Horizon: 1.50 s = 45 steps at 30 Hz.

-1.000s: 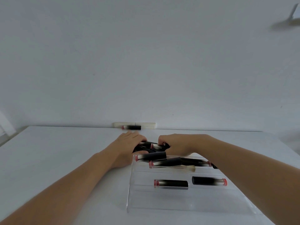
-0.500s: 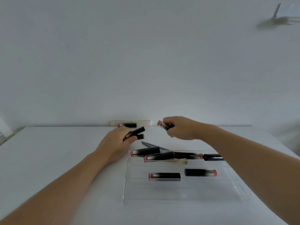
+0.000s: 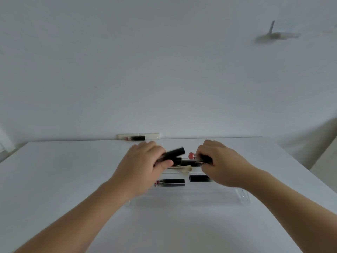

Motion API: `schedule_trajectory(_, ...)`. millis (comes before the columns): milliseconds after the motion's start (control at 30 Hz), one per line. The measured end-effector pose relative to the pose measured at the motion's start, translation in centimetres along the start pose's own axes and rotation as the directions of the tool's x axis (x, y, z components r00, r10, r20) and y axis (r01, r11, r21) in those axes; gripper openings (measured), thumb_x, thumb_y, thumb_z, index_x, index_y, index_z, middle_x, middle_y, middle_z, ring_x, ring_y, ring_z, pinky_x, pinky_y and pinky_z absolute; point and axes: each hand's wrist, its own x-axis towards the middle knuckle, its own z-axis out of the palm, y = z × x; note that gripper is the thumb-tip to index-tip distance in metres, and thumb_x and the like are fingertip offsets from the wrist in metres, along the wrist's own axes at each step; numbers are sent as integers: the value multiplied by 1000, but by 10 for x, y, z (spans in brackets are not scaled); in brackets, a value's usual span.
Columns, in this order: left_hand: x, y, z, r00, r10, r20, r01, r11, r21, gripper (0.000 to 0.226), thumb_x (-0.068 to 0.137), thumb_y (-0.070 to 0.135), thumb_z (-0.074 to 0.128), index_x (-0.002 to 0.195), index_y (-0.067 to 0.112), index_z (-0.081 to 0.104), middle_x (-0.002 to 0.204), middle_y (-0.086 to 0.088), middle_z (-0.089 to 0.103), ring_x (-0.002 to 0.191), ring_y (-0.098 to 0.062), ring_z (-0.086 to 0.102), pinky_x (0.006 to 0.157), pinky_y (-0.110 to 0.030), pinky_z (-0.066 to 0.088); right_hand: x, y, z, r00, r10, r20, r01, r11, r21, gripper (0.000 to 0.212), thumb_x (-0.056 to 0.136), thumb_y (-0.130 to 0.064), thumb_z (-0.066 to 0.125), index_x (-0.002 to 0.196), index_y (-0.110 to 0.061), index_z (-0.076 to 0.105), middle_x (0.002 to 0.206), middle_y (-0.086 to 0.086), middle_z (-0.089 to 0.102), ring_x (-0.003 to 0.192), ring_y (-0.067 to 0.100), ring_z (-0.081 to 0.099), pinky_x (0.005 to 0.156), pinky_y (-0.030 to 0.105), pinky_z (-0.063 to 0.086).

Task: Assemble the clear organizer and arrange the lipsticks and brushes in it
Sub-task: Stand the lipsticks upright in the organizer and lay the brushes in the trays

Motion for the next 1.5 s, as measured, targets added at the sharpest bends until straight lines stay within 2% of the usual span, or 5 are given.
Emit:
schedule_trajectory(267, -28, 26, 26, 999, 42, 17, -45, 971, 234, 23, 89, 40, 71, 90, 18, 70, 84, 0, 59, 78, -27, 59, 72, -40, 49, -28, 1, 31, 985, -75, -155, 41, 977, -211, 16, 85, -24, 45, 94, -25, 58, 93, -9, 49, 85, 18, 38, 77, 31, 37)
schedule_trajectory(600, -31, 24, 34, 999, -27, -29, 31, 984, 177, 44, 92, 54, 48, 109, 20, 70, 96, 3, 59, 86, -25, 60, 82, -40, 49, -45, 5, 50, 987, -43, -153, 0, 964, -267, 42, 96, -48, 45, 131, -27, 55, 114, -6, 53, 102, 23, 47, 93, 35, 39)
schedule_trajectory(967, -19, 18, 38, 990, -73, -121, 91, 985, 149, 42, 89, 54, 55, 107, 19, 70, 99, 4, 57, 88, -22, 54, 81, -37, 48, -42, 9, 50, 948, -58, -312, -11, 976, -216, 39, 97, -43, 44, 122, -21, 64, 110, -1, 57, 94, 26, 51, 84, 38, 43)
schedule_trajectory(1333, -23, 26, 34, 982, -183, 48, 176, 977, 118, 59, 89, 58, 54, 134, 20, 57, 148, -4, 45, 132, -28, 42, 108, -48, 38, -43, 17, 62, 960, -35, -278, -17, 983, -183, 48, 100, -40, 39, 139, -17, 55, 148, 7, 48, 138, 31, 41, 110, 47, 38)
schedule_trajectory(1500, -31, 28, 37, 979, -174, 107, 157, 976, 154, 60, 97, 47, 48, 150, 21, 39, 162, -3, 27, 147, -26, 28, 118, -48, 25, -45, 23, 67, 962, -21, -271, -31, 982, -187, 58, 102, -45, 33, 152, -17, 42, 163, 3, 33, 152, 23, 25, 123, 35, 19)
